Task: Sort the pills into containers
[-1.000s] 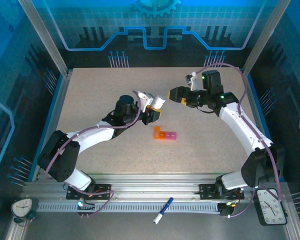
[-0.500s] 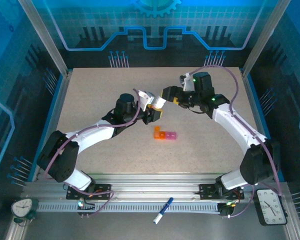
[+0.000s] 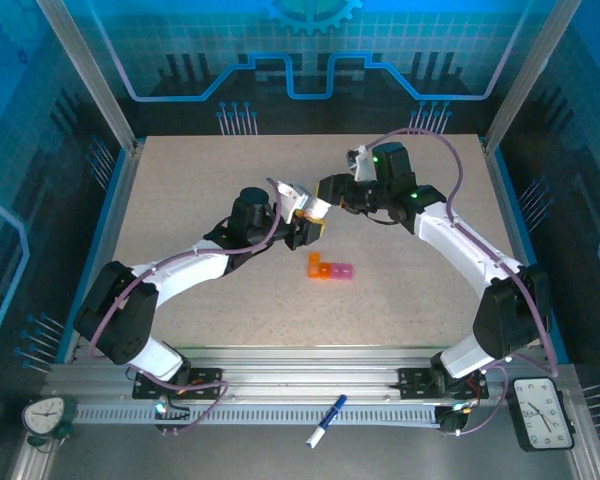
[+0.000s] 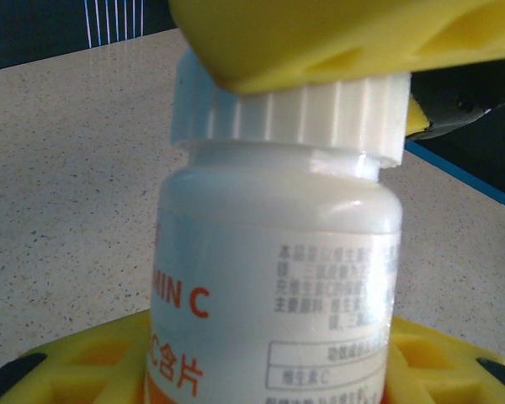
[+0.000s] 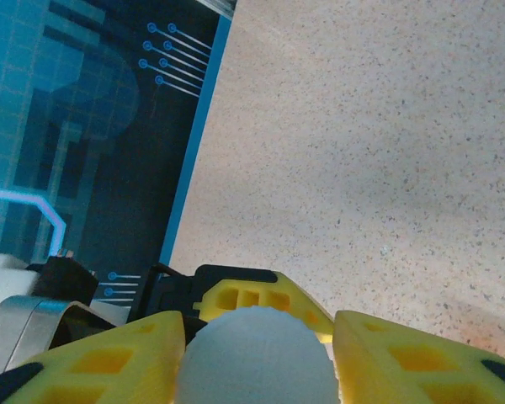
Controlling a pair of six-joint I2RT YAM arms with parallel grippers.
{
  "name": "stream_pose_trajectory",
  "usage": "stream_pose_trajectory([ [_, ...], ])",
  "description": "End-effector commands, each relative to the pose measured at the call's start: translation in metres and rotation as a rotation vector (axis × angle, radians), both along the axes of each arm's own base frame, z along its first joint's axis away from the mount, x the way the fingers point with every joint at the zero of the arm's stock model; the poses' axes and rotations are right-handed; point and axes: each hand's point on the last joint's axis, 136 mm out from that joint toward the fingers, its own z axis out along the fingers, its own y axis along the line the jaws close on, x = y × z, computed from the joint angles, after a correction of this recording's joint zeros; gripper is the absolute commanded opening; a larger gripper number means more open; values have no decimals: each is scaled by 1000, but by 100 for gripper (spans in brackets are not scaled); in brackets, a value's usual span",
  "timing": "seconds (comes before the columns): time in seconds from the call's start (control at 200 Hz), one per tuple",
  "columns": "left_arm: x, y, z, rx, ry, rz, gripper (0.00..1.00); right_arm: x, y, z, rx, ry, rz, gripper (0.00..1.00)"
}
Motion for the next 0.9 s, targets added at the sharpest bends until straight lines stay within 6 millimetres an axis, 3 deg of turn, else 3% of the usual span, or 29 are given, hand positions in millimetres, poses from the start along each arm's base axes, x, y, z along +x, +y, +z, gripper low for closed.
stream_pose_trajectory([
  [0.0, 4, -3, 31, -59, -50, -11, 0, 0, 7, 10, 9, -51, 46, 45],
  [0.175, 2, -1, 42, -99, -47, -19, 0, -5, 5, 14, -25, -202, 182, 40],
  [0.375, 1, 9, 64, -233, 4, -49, 0, -8, -8, 21, 69, -341, 301, 40],
  [0.42, 1, 10, 66, -241, 9, -49, 0, -6, -11, 22, 100, -326, 294, 44],
  [0.615, 1, 12, 58, -195, 13, -45, 0, -4, -19, 44, 193, -313, 189, 81],
  [0.73, 3, 13, 51, -154, 13, -35, 0, 0, -28, 47, 200, -264, 79, 85],
  [0.895, 8, 16, 41, -95, 6, -14, 0, 9, -39, 30, 155, -128, -101, 86],
])
